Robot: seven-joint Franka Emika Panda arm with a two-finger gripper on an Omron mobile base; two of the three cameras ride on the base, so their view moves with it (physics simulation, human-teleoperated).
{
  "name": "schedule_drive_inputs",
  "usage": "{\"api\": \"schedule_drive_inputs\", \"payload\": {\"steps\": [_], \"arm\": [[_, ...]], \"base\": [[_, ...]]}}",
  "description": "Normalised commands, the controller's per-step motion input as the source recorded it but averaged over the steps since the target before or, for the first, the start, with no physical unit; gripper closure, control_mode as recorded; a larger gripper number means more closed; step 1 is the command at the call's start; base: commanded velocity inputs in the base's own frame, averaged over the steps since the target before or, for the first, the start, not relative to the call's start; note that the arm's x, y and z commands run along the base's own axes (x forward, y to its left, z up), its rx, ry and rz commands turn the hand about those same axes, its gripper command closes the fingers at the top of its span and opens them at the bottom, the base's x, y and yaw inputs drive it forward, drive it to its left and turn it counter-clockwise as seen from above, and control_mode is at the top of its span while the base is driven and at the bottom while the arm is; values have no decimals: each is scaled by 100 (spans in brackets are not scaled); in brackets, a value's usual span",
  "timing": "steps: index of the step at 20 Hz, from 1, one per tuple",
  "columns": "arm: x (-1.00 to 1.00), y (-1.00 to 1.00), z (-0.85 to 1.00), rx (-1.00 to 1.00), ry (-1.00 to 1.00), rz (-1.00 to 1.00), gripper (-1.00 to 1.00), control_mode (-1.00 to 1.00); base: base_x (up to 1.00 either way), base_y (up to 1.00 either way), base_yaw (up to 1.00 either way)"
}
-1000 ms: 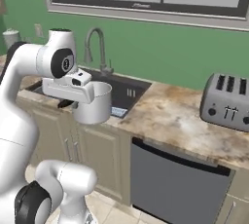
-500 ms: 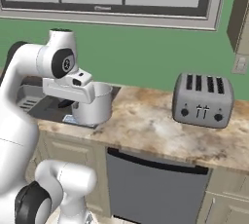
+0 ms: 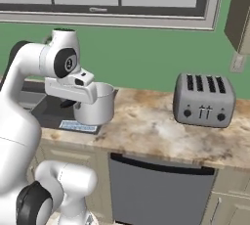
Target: Pick the bowl and saucepan and place them in the sink. Then turn on the water.
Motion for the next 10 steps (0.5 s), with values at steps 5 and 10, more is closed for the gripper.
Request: {"api": "schedule_drive_inputs", "payload": {"steps": [5, 10], "arm": [[0, 0, 0, 0, 0, 0, 100, 100], [0, 0, 0, 0, 0, 0, 100, 100]], "base": [[17, 56, -7], [28, 43, -3]]}}
